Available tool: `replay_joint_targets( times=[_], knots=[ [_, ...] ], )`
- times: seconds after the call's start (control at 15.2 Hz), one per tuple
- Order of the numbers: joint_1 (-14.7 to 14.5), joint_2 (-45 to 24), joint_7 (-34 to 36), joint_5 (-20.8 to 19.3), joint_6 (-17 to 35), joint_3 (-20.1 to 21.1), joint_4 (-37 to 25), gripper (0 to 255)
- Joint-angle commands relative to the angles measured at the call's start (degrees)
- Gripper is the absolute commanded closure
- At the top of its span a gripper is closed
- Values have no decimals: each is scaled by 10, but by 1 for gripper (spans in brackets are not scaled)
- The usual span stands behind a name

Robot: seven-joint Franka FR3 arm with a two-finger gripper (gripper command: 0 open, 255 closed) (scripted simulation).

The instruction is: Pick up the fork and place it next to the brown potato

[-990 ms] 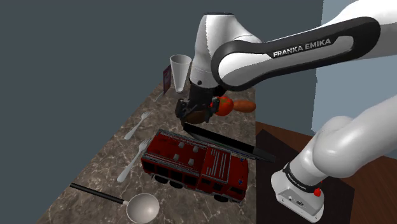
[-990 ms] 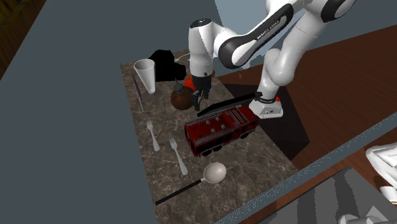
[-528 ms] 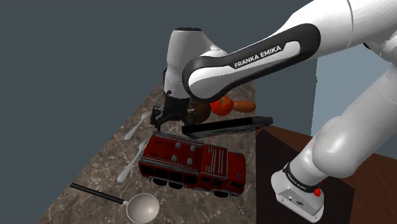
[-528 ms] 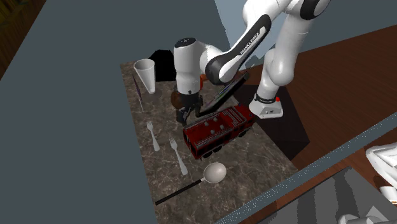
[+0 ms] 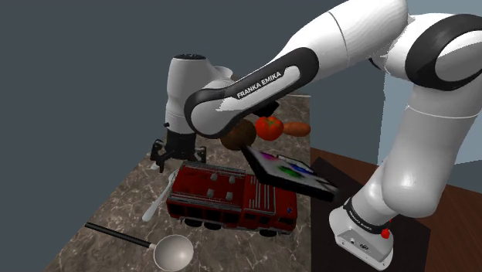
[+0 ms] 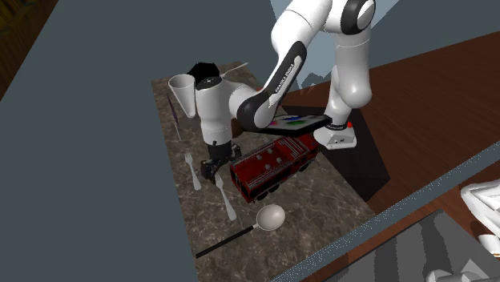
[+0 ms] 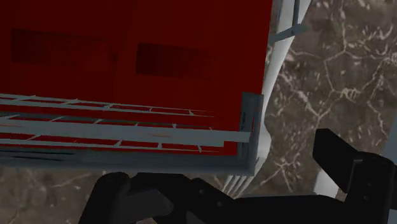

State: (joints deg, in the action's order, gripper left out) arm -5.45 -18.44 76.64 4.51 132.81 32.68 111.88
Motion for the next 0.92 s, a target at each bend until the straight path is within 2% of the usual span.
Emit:
replay_joint_targets(
  times=[0.0, 0.46, 0.86],
  knots=[
    [-15, -35, 29, -13, 5, -9, -31, 0],
    [-35, -76, 42, -34, 50, -20, -26, 0],
    [-35, -76, 42, -34, 50, -21, -26, 0]
  ],
)
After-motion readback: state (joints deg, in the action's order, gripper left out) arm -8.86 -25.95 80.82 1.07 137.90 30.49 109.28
